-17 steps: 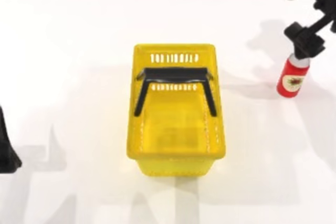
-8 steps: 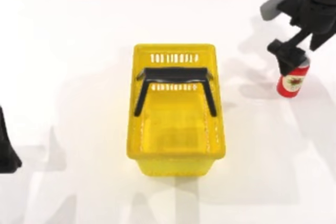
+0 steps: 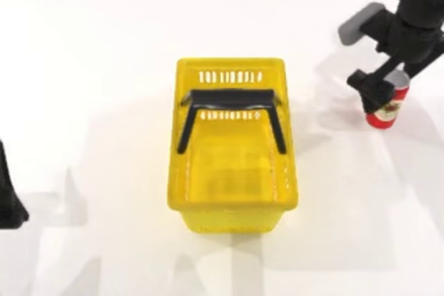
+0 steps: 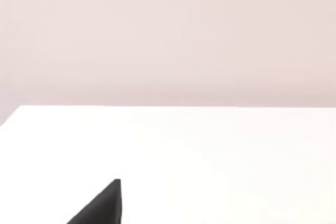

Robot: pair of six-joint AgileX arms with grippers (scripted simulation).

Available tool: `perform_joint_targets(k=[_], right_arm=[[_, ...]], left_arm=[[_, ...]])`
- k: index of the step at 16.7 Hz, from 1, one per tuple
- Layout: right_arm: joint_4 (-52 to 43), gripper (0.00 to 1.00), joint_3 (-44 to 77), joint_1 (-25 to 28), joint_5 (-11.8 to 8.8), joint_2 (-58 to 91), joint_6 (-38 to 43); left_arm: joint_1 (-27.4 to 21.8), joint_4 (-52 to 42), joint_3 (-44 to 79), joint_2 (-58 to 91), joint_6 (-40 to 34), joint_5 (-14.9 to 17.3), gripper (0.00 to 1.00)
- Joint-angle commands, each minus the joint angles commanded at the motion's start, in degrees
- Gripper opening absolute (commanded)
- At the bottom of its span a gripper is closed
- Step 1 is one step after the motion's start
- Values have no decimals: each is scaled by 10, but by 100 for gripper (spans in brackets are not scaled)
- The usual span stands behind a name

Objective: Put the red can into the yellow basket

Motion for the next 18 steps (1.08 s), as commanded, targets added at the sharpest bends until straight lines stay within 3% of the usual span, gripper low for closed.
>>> perform_joint_targets(k=[6, 18], right_arm=[[26, 100, -24, 1, 0, 4, 0], [26, 10, -24, 1, 0, 4, 0]], left_arm=[[0, 0, 0, 0, 0, 0, 100], [0, 0, 0, 0, 0, 0, 100]])
